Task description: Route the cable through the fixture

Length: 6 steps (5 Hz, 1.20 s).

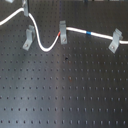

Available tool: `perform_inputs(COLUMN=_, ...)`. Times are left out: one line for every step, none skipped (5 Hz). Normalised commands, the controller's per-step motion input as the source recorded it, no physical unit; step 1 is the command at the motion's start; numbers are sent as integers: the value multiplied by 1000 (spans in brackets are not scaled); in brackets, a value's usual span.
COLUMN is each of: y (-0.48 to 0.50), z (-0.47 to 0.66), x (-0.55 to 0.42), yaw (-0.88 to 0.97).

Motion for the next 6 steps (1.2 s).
perform_inputs(y=75, z=338, x=-204, yaw=451)
perform_inputs(y=44, z=262, x=-424, yaw=486)
perform_inputs(y=63, z=254, x=-450, yaw=454)
perform_inputs(y=-98, z=220, x=-117, yaw=146)
perform_inputs(y=-193, z=96, x=-61, yaw=0)
perform_inputs(y=-158, z=151, x=-252, yaw=0)
